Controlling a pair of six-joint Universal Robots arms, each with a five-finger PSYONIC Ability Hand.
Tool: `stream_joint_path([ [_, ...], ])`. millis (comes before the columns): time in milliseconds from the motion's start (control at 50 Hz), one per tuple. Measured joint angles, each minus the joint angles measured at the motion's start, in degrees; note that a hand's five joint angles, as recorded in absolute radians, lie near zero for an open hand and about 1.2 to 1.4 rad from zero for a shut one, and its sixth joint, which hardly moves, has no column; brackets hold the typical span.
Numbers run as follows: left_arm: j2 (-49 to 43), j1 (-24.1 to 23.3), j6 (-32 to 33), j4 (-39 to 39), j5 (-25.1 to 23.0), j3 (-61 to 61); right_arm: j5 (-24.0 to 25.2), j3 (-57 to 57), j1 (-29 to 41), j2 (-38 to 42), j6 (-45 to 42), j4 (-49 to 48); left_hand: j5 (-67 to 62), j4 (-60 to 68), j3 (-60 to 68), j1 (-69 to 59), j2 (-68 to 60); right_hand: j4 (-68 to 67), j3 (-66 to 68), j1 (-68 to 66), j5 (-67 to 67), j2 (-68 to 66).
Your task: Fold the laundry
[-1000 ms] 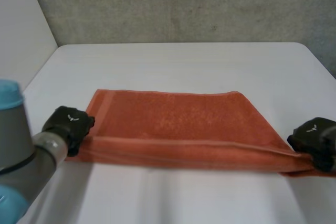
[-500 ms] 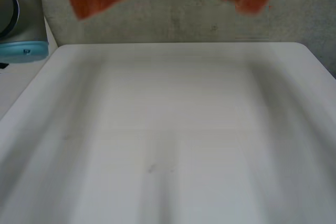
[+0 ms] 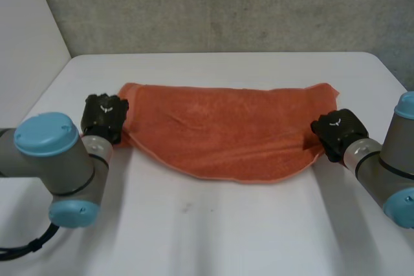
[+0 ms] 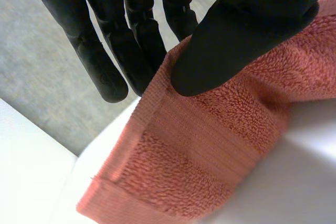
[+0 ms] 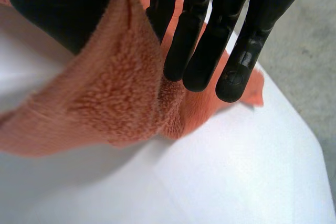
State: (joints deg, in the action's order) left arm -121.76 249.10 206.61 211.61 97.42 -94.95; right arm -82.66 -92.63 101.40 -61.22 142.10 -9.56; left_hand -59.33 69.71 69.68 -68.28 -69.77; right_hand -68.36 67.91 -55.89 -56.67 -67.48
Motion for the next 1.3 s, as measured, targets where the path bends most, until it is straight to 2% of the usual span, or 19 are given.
stream_joint_path([
  [180, 6.59, 1.64, 1.31, -0.19, 0.02, -6.38, 0.49, -2.52, -3.63, -5.59, 1.96, 4.17, 0.0, 0.0, 0.0, 0.0, 0.0, 0.26, -0.14, 0.09, 0.04, 0.07],
  [240, 8.78, 2.63, 1.18, -0.23, -0.02, -8.07, 2.13, -3.89, -5.51, -7.8, 7.11, 7.06, 0.0, 0.0, 0.0, 0.0, 0.0, 14.93, -14.56, 10.22, 12.42, 14.47],
  [320, 9.57, 2.98, 1.03, -0.24, -0.03, -8.71, 3.67, -4.58, -6.73, -8.23, 11.7, 7.97, 0.0, 0.0, 0.0, 0.0, 0.0, 20.95, -20.62, 15.02, 18.52, 20.34],
  [340, 9.72, 3.03, 0.97, -0.24, -0.03, -8.83, 5.13, -5.1, -7.75, -8.29, 15.5, 8.33, 0.0, 0.0, 0.0, 0.0, 0.0, 25.59, -25.09, 18.54, 23.22, 24.6],
  [400, 9.72, 2.98, 0.84, -0.24, 0.0, -8.86, 6.85, -5.56, -8.84, -8.2, 19.15, 8.42, 0.0, 0.0, 0.0, 0.0, 0.0, 26.68, -26.18, 19.3, 24.46, 25.37],
  [540, 9.48, 2.75, 0.09, -0.23, 0.04, -8.71, 9.24, -6.44, -11.92, -7.95, 22.63, 8.14, 0.0, 0.01, 0.0, 0.0, 0.0, 26.68, -26.18, 19.32, 24.48, 25.37],
  [800, 9.39, 2.8, -0.25, -0.23, 0.1, -8.68, 9.37, -8.12, -15.2, -7.93, 24.59, 8.24, 0.0, 0.01, 0.0, 0.0, 0.0, 23.4, -22.98, 17.35, 22.41, 22.87],
  [840, 9.38, 2.85, -0.25, -0.24, 0.13, -8.7, 9.51, -8.3, -15.5, -8.04, 25.4, 8.26, 0.0, 0.01, 0.0, 0.0, 0.0, 18.51, -18.07, 13.02, 18.24, 17.7],
  [880, 9.39, 2.89, -0.22, -0.29, 0.17, -8.73, 10.04, -8.48, -15.76, -8.28, 26.16, 8.27, 0.0, 0.0, 0.0, 0.0, 0.0, 7.8, -6.79, 4.67, 7.59, 6.19],
  [960, 9.42, 2.84, -0.17, -0.48, 0.25, -8.8, 12.0, -8.63, -16.08, -9.29, 26.73, 8.41, 0.0, 0.01, 0.0, 0.0, 0.0, 0.52, -0.33, 0.62, 0.86, -0.02],
  [1100, 14.58, 2.84, 0.14, -4.91, 0.32, -9.76, 18.6, -8.53, -16.67, -19.36, 25.98, 10.37, 0.0, 0.0, 0.0, 0.0, 0.0, 0.22, -0.06, 0.25, 0.36, -0.02],
  [1160, 17.96, 2.95, 0.19, -7.75, 0.31, -9.99, 19.69, -7.62, -17.06, -23.47, 24.89, 12.33, 0.0, 0.0, 0.0, 0.0, 0.0, 0.22, -0.06, 0.25, 0.33, -0.02],
  [1200, 23.84, 3.14, 0.22, -12.79, 0.22, -10.12, 20.6, -5.49, -18.25, -29.2, 22.01, 16.69, 0.0, 0.0, 0.0, 0.0, 0.0, 0.2, -0.06, 0.25, 0.3, -0.02],
  [1240, 26.95, 3.22, 0.25, -15.44, 0.13, -10.08, 20.81, -4.27, -19.14, -31.56, 20.05, 19.37, 0.0, 0.01, 0.0, 0.0, 0.0, 0.19, -0.06, 0.25, 0.3, -0.02],
  [1300, 33.88, 3.37, 0.41, -21.21, -0.27, -9.56, 20.97, -0.1, -22.09, -37.16, 12.94, 27.68, 0.0, 0.01, 0.0, 0.0, 0.0, 0.09, -0.02, 0.25, 0.3, -0.02],
])
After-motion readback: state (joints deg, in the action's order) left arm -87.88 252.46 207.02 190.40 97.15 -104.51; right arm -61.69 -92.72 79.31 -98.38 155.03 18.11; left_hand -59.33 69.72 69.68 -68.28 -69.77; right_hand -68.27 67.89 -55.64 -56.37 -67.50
